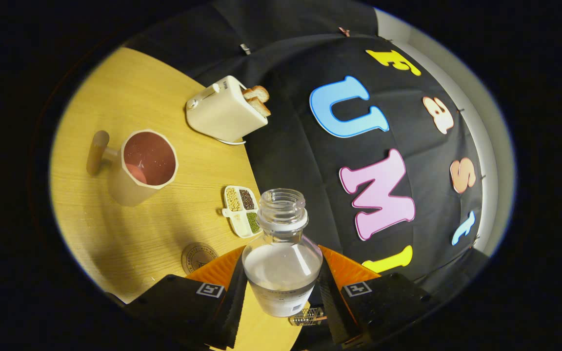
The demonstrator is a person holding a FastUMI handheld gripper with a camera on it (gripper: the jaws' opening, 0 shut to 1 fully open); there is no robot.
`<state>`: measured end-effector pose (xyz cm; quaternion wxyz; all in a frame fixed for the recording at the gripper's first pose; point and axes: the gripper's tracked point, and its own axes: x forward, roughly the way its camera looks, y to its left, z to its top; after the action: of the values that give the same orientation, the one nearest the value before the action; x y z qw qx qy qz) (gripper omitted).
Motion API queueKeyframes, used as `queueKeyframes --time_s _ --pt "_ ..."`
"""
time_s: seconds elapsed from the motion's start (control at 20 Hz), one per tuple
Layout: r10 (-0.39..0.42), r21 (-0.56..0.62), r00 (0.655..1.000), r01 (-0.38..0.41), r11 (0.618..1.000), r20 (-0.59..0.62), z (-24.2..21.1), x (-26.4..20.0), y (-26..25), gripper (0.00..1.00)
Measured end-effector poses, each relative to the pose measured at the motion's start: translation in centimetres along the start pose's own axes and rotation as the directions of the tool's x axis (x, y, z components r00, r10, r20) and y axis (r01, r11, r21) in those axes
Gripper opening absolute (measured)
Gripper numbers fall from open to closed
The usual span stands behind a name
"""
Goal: Take the bottle from table, then pour the juice into the cup, finally place the bottle on the coaster
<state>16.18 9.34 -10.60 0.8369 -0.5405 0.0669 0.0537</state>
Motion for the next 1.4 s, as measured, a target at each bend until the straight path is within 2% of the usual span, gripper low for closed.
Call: queueKeyframes --time_s 0.3,0.6,0.8,1.05,1.15,1.4 --pt "0.04 -0.132 0.999 -0.034 0.991 0.037 1.7 1.4 2.3 0.73" --pt "0.055 -0.205 0.998 -0.047 0.978 0.032 2.0 2.5 3.5 0.73" --pt "0.072 -0.318 0.994 -0.042 0.947 0.085 3.6 2.8 3.7 0.72" --pt "0.091 -0.404 0.989 -0.037 0.914 0.115 4.5 3.7 4.0 0.72" --pt "0.095 -0.483 0.984 -0.011 0.876 0.15 5.1 3.8 4.2 0.71" --pt "0.123 -0.529 0.98 -0.022 0.848 0.156 5.2 3.7 5.3 0.72"
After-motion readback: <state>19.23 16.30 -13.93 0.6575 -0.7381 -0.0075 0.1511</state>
